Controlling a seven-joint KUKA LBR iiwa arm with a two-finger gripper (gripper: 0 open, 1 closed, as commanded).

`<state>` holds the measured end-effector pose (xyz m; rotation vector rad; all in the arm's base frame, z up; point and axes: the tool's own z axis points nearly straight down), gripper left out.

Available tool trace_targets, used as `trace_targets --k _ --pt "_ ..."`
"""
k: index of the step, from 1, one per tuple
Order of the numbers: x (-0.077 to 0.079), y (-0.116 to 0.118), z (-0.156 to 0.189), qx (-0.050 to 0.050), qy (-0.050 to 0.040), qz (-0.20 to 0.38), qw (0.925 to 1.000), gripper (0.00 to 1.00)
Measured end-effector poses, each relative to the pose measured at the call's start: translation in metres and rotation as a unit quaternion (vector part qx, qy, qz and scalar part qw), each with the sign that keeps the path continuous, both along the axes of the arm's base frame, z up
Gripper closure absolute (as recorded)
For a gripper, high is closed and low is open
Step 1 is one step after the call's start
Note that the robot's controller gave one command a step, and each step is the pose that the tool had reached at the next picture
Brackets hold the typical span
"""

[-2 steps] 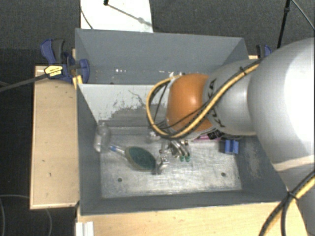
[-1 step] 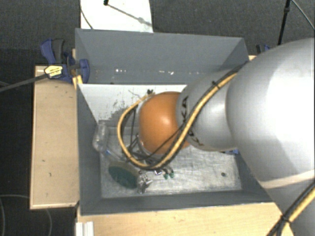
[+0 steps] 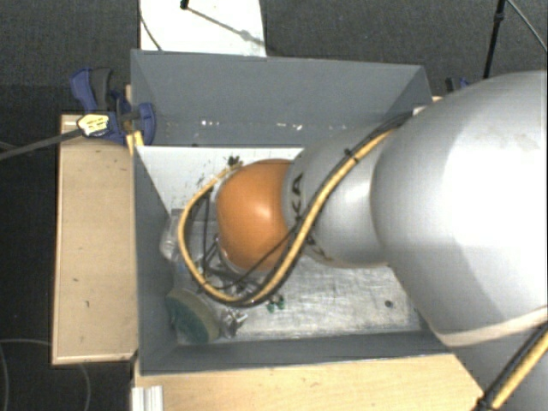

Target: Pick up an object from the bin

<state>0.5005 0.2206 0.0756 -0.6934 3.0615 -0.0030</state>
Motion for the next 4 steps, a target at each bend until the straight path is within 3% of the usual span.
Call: trace_targets --k 1,2,3,4 --pt "0.000 0.001 0.000 0.001 0.0004 0.000 1.0000 1.00" --pt "0.000 -0.001 0.000 0.000 0.0006 -0.001 1.0000 0.00" --pt "0.044 -0.070 -0.004 0.002 -0.0030 -0.063 0.9980 0.00" --pt "0.043 -0.066 -0.002 0.003 -0.0039 -0.060 0.9982 1.00"
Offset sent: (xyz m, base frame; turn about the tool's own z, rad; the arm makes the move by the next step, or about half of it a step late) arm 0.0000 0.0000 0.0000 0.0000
